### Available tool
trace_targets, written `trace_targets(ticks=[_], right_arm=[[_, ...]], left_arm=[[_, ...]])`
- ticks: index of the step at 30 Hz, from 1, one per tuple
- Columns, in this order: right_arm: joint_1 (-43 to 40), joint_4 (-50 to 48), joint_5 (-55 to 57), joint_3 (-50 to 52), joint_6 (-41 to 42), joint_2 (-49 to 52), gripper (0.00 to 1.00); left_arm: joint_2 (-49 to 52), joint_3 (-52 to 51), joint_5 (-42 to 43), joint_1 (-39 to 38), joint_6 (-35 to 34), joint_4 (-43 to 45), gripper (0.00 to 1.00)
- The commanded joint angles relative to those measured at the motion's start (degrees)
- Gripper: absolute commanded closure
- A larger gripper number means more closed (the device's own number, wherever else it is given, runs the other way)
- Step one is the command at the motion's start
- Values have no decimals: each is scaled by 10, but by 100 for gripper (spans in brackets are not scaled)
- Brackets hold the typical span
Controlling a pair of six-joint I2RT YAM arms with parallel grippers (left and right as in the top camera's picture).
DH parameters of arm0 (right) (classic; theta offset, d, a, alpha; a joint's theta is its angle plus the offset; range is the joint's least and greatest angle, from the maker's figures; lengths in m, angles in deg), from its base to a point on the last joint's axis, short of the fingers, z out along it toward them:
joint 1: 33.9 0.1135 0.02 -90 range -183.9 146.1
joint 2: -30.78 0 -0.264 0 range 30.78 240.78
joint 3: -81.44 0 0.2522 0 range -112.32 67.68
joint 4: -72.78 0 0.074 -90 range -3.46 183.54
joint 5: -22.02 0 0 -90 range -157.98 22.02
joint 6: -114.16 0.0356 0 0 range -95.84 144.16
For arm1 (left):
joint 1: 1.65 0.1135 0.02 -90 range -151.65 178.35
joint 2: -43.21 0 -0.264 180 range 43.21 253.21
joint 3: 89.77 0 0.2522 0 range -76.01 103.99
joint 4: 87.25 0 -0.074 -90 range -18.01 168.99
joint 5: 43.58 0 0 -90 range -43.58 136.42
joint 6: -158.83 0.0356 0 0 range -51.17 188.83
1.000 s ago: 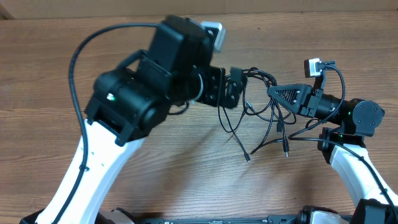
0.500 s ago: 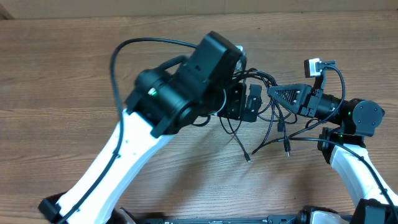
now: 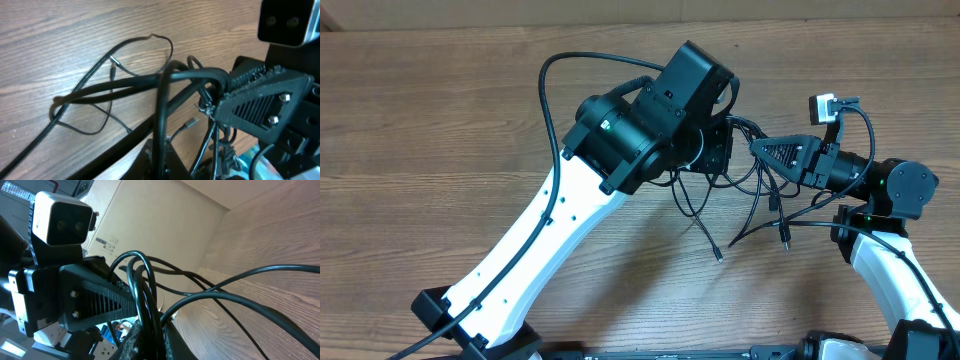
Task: Untangle cables
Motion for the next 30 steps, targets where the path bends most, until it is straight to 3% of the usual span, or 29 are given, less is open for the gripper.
trace_targets(ticks=[1,6,8,12,19,24,30], right_arm=[[-2,-3,-1,-2,-3,-2,86],[-2,-3,0,-2,-3,-2,53],[-2,-3,0,-2,-3,-2,45],[-2,-3,-1,-2,-3,-2,42],[-2,-3,0,-2,-5,-2,41],[-2,-3,0,-2,-37,-2,34],[-2,-3,0,-2,-109,-2,30]], left_arm=[[-2,7,-24,-3,30,1,96],[-2,7,-32,-3,152,1,96],[-2,7,-55,-3,185,-1,96],[-2,7,-77,-3,201,-2,96],[-2,7,-8,-5,271,14,96],[-2,7,73,-5,331,27,96],[-2,7,74,-5,350,25,96]])
